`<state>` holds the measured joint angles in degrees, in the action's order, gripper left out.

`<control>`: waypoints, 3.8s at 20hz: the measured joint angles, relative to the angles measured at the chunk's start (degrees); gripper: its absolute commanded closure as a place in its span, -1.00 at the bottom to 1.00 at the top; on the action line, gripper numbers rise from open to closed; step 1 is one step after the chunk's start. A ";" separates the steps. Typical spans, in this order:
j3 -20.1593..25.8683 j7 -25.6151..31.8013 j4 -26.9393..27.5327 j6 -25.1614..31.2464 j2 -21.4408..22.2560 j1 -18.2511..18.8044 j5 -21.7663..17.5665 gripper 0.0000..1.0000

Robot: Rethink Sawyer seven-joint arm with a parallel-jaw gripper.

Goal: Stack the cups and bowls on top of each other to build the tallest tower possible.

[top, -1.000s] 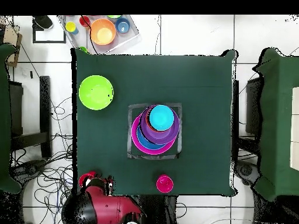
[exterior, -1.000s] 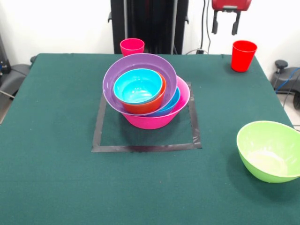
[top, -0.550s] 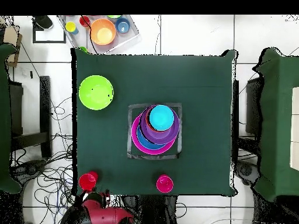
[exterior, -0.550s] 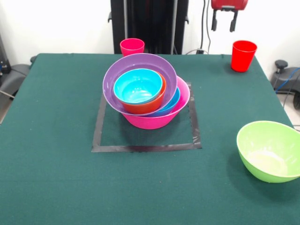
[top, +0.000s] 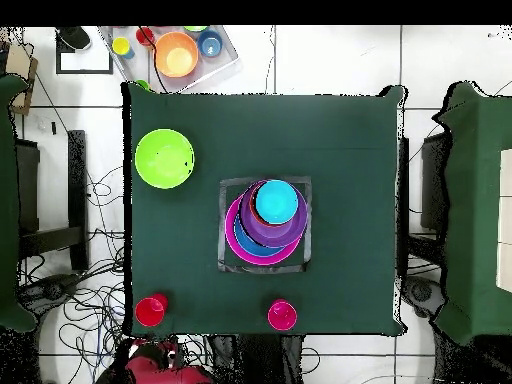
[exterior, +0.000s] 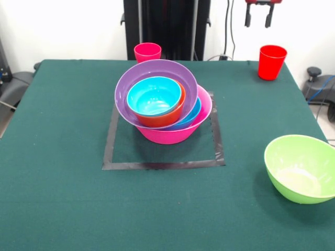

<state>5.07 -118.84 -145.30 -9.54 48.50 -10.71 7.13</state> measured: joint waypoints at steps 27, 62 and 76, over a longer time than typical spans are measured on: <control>0.02 -1.65 2.61 -8.17 -16.72 -4.27 0.26 -1.00; -0.56 -1.65 12.85 0.17 -15.51 -5.73 6.53 -1.00; -1.31 -1.65 13.56 2.47 -10.85 -7.54 8.10 -1.00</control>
<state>3.76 -120.49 -131.74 -7.06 37.65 -18.25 15.23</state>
